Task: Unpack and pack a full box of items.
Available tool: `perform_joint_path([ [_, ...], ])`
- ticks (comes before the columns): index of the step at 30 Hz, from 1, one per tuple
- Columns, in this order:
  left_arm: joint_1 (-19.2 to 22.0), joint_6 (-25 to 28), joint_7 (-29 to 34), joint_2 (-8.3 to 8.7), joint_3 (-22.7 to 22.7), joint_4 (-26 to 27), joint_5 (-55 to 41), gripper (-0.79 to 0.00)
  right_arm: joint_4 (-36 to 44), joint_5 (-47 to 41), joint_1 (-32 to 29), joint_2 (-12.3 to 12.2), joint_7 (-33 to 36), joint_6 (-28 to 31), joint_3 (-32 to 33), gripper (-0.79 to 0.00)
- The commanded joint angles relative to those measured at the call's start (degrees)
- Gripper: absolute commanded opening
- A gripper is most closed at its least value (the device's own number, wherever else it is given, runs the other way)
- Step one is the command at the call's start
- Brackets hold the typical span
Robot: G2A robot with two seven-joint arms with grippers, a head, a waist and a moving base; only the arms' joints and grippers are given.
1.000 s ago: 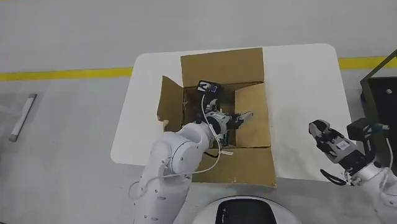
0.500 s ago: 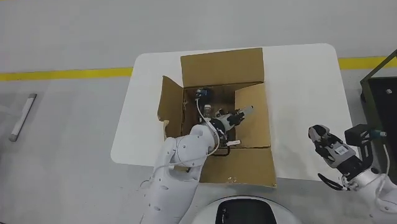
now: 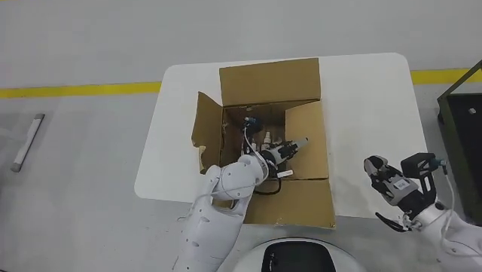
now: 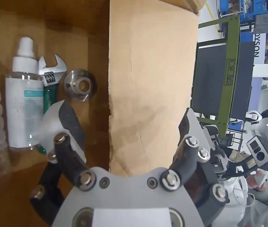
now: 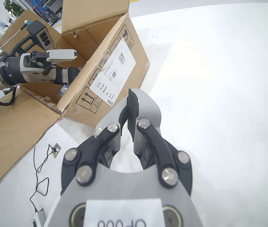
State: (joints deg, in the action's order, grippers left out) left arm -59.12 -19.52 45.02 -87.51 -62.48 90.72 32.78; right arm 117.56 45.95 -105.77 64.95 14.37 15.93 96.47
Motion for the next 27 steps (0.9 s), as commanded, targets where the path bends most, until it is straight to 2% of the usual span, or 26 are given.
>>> perform_joint_path([
  [1,0.0,0.6,0.6,-0.01,0.7,0.0,-0.6,0.0,-0.8,0.5,0.7,0.1,-0.2,-0.5,-1.0,-0.785],
  [16,1.2,-0.3,1.9,0.11,0.1,0.3,-7.8,0.0,-9.3,3.4,12.8,1.1,0.2,-2.7,-13.1,-0.785],
  [25,1.8,-0.3,2.0,0.23,-0.4,3.1,-12.9,0.0,-9.2,2.2,14.0,1.4,-0.3,-4.4,-13.3,-0.785],
  [26,2.1,-0.2,2.0,0.19,-0.3,3.9,-13.6,0.0,-8.4,1.3,13.6,1.4,-0.8,-5.0,-12.5,-0.742],
  [27,2.4,-0.4,1.9,0.18,-0.2,4.6,-14.0,0.0,-7.8,-0.2,12.9,1.4,-1.0,-5.4,-11.8,-0.591],
])
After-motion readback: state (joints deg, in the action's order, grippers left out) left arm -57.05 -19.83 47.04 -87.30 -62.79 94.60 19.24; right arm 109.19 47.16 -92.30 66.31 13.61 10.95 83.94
